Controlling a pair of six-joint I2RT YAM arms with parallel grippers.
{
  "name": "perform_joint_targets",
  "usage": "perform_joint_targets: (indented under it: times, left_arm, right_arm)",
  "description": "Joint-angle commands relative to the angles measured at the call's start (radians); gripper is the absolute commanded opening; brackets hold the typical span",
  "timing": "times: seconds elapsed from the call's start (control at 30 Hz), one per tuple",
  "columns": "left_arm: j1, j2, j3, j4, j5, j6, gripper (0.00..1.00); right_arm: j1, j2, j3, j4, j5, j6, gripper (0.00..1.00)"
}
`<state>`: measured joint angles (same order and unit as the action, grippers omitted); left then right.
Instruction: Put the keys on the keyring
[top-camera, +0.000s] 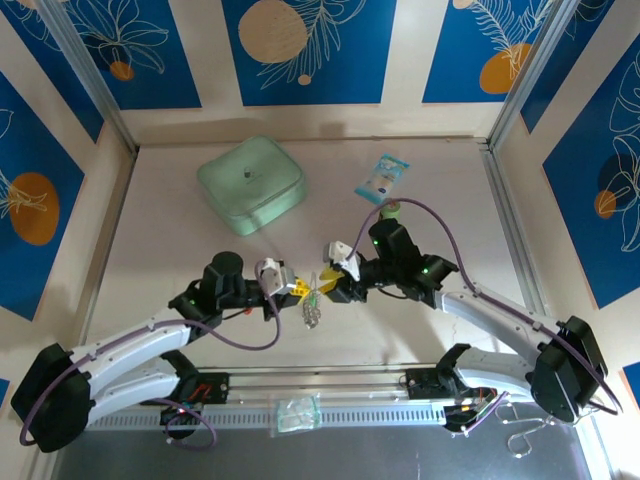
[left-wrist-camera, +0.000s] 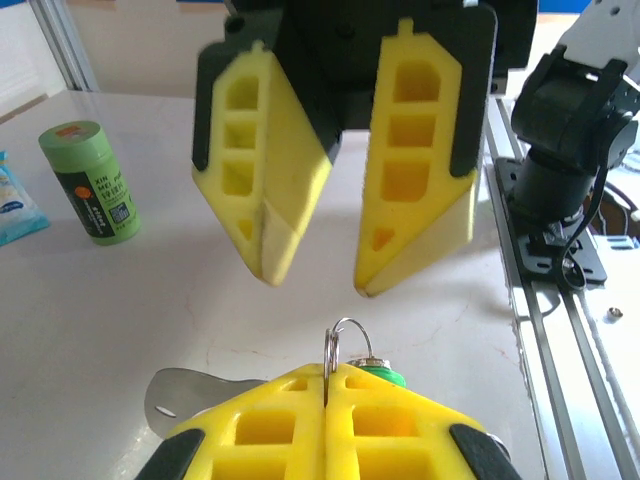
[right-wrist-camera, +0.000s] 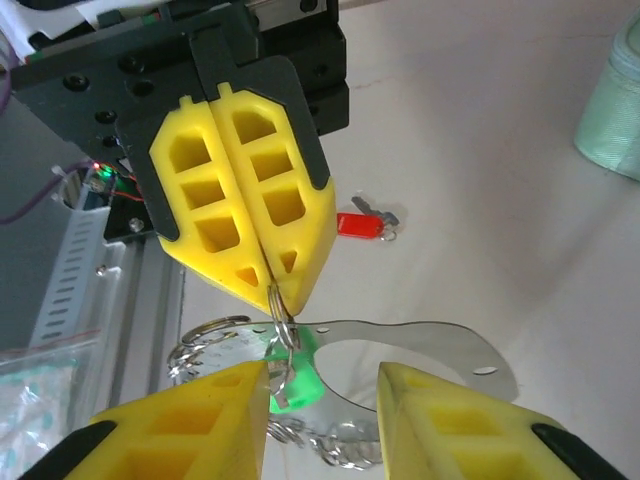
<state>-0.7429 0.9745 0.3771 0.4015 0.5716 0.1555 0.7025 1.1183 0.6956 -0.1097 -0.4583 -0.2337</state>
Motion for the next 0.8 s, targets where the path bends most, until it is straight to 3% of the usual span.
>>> perform_joint_targets:
  times: [0.0, 0.23, 0.6, 0.73, 0.77]
  left_arm:
    - [-0.005, -0.001, -0.019, 0.154, -0.003, -0.068, 0.0]
    - [-0.005, 0.004, -0.039, 0.198, -0.007, -0.091, 0.0]
    - [-0.006, -0.006, -0.053, 0.227, -0.017, -0.111, 0.0]
    - [-0.006, -0.014, -0.048, 0.2, -0.044, -0.106, 0.01]
    - [-0.005, -0.018, -0.043, 0.183, -0.045, -0.101, 0.06]
  right_arm:
    - [-0.001, 0.006, -0.018, 0.11, -0.095, 0.086, 0.34]
    - [0.0, 0.046, -0.022, 0.156, -0.101, 0.105, 0.3]
    - [0.009, 0.064, -0.015, 0.167, -0.12, 0.097, 0.0]
    - [0.012, 0.06, 0.009, 0.108, -0.114, 0.056, 0.0]
    - [0.014, 0.058, 0.017, 0.088, -0.105, 0.038, 0.0]
